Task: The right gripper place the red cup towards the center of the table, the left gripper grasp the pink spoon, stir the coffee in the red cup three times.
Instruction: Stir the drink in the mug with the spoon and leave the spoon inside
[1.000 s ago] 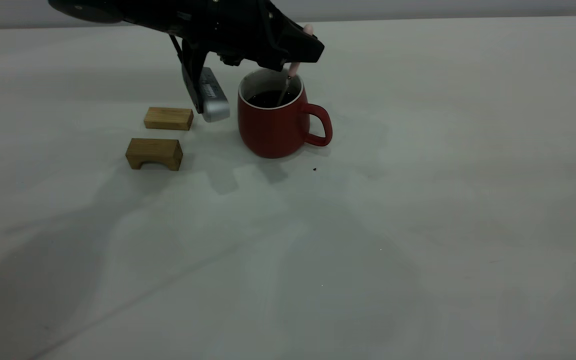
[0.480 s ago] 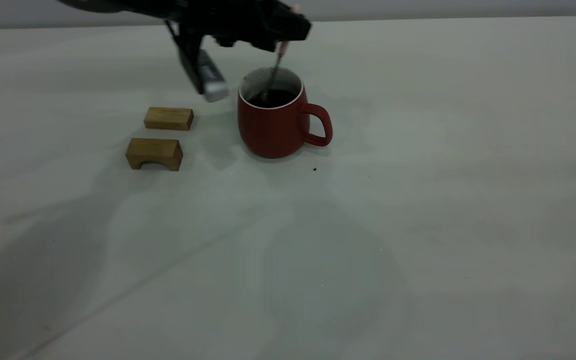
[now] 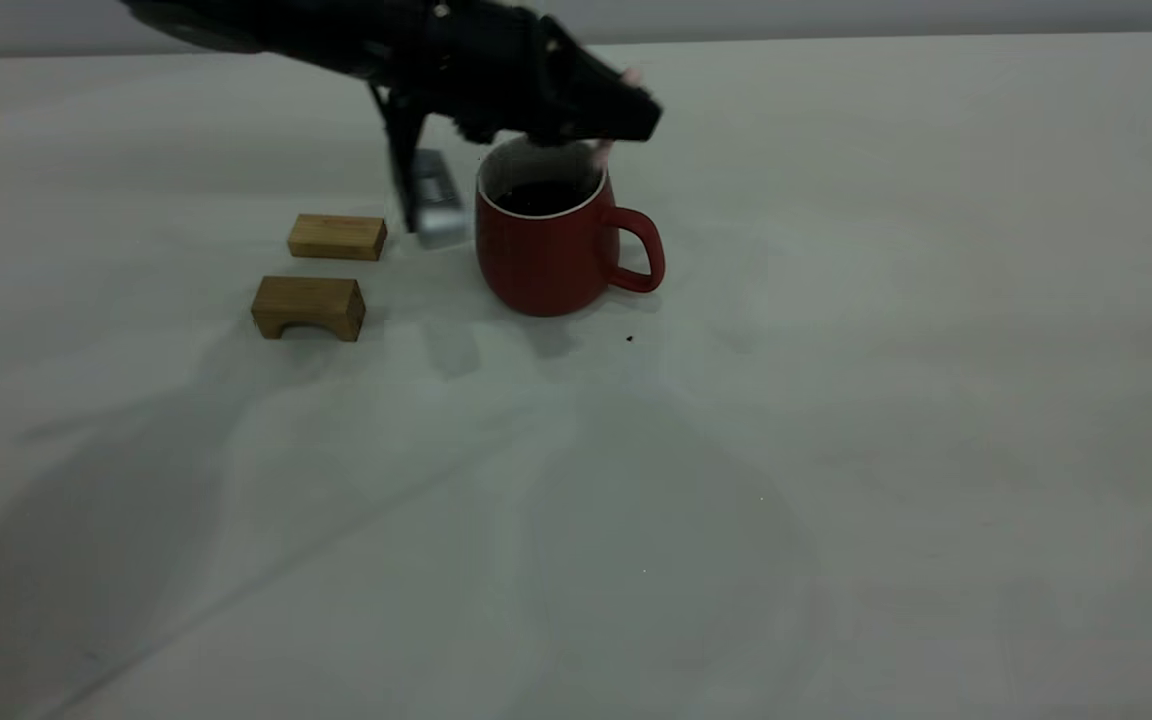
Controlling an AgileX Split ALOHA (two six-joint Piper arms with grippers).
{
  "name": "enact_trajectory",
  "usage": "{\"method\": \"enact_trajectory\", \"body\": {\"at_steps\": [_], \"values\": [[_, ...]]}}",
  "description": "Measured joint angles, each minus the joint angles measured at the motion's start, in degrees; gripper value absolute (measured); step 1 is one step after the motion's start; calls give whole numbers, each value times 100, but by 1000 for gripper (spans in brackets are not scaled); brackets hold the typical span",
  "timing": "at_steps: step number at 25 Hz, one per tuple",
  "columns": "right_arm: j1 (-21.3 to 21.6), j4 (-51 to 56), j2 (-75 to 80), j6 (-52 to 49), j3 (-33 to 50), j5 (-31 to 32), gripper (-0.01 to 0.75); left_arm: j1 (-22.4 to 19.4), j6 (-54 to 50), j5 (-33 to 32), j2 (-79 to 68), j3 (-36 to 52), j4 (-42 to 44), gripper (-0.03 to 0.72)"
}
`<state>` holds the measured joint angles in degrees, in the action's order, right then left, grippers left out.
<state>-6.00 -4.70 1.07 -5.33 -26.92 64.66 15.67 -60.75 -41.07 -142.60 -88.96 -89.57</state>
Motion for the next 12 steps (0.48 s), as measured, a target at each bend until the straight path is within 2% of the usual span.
{"method": "enact_trajectory", "body": {"at_steps": [6, 12], "values": [[0, 0, 0, 0, 0, 5, 533, -252, 175, 205, -12, -61, -114, 152], [0, 0, 0, 0, 0, 5, 533, 7, 726, 288, -161, -320, -747, 152]]}}
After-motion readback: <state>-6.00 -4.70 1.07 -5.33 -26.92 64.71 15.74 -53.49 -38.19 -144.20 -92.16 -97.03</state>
